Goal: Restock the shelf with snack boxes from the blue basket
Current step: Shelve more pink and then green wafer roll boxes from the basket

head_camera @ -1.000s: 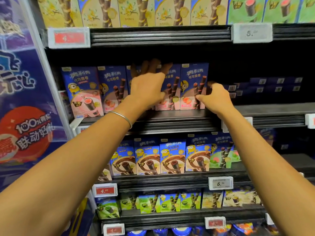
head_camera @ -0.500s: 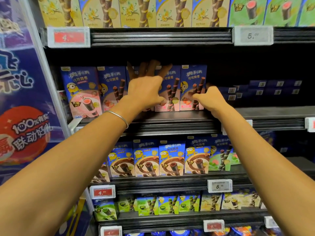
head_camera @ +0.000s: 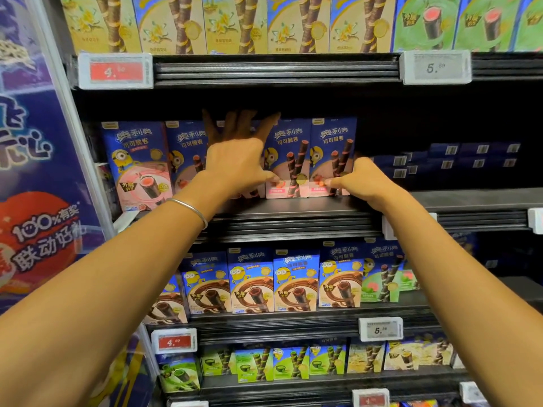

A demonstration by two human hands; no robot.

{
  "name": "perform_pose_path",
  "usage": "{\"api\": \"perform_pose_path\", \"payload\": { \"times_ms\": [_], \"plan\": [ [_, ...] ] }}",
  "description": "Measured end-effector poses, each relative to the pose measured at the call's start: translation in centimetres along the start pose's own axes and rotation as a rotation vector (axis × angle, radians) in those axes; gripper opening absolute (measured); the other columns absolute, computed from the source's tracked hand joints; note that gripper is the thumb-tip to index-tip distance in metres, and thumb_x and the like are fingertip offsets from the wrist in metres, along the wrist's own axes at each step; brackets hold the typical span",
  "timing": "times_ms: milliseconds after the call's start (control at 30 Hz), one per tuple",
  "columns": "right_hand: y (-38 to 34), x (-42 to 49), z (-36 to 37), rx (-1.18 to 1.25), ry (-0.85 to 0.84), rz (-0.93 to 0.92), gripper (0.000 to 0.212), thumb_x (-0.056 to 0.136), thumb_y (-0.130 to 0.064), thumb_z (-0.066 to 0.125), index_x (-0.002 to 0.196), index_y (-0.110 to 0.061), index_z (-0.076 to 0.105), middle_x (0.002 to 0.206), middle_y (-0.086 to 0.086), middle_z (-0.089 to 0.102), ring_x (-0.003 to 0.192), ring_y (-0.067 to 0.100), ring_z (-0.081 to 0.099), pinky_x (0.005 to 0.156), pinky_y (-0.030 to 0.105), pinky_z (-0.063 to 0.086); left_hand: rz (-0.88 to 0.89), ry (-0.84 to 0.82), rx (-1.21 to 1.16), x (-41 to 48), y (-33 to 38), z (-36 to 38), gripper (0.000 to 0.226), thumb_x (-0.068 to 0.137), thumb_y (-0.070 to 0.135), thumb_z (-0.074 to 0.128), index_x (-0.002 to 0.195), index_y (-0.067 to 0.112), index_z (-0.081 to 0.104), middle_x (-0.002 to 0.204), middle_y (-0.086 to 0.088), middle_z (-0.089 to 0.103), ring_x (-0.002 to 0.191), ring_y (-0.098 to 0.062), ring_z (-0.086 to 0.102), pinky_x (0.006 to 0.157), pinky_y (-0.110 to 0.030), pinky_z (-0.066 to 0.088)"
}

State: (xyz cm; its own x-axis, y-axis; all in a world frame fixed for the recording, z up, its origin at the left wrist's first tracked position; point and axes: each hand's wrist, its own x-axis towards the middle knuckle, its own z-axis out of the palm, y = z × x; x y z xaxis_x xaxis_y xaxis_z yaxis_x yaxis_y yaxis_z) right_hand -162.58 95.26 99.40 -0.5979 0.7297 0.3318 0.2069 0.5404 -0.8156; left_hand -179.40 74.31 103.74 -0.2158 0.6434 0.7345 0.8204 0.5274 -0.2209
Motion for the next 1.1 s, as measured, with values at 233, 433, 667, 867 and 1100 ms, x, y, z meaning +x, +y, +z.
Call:
{"api": "perform_pose_path", "payload": {
  "times_ms": [233,433,667,867,1100],
  "plan": [
    [0.2,-0.1,0.1,0.000,0.001,-0.017,0.025,0.084,-0.018,0.081,0.103,-0.017,0.066,0.100,-0.003,0.071,0.095,0.013,0.065,0.078,0.029,0.049,-0.005,-0.025,-0.001,-0.1,-0.4,-0.4,0.116,0.077,0.073,0.077,0.166,0.044,0.009,0.172,-0.007,0.015,0.159,-0.038,0.014,0.127,-0.067,0.007],
    [-0.3,-1.0,-0.1,0.008,-0.023,-0.036,0.016,0.087,-0.025,0.078,0.092,-0.022,0.064,0.095,-0.004,0.071,0.090,0.011,0.064,0.067,0.024,0.043,-0.005,-0.045,0.002,0.0,-0.6,-0.5,0.111,0.081,0.067,0.076,0.167,0.043,0.010,0.171,-0.006,0.016,0.158,-0.038,0.014,0.126,-0.067,0.008],
    [-0.8,-1.8,-0.5,0.065,-0.024,-0.037,0.024,0.083,-0.025,0.083,0.088,-0.022,0.060,0.084,-0.010,0.071,0.084,0.006,0.064,0.066,0.024,0.044,-0.043,-0.026,-0.038,-0.2,-0.4,-0.2,0.112,0.081,0.065,0.077,0.167,0.042,0.009,0.174,-0.005,0.012,0.162,-0.037,0.002,0.125,-0.071,-0.005],
    [-0.5,-1.8,-1.0,0.135,-0.029,0.057,0.051,0.079,-0.029,0.085,0.112,-0.014,0.049,0.122,0.009,0.063,0.114,0.027,0.060,0.102,0.051,0.049,-0.179,0.043,-0.177,-1.0,-0.1,-0.7,0.096,0.085,0.049,0.073,0.166,0.035,0.024,0.174,-0.008,0.015,0.163,-0.036,0.002,0.128,-0.067,0.004],
    [-0.9,-4.7,-2.8,0.204,0.074,0.036,0.076,0.079,-0.031,0.084,0.141,-0.013,0.045,0.134,0.004,0.057,0.118,0.021,0.059,0.103,0.047,0.050,-0.375,0.121,-0.496,-3.5,2.1,-3.0,0.072,0.093,0.051,0.069,0.149,0.012,0.045,0.141,-0.017,0.052,0.134,-0.037,0.046,0.110,-0.051,0.043]
  ]
}}
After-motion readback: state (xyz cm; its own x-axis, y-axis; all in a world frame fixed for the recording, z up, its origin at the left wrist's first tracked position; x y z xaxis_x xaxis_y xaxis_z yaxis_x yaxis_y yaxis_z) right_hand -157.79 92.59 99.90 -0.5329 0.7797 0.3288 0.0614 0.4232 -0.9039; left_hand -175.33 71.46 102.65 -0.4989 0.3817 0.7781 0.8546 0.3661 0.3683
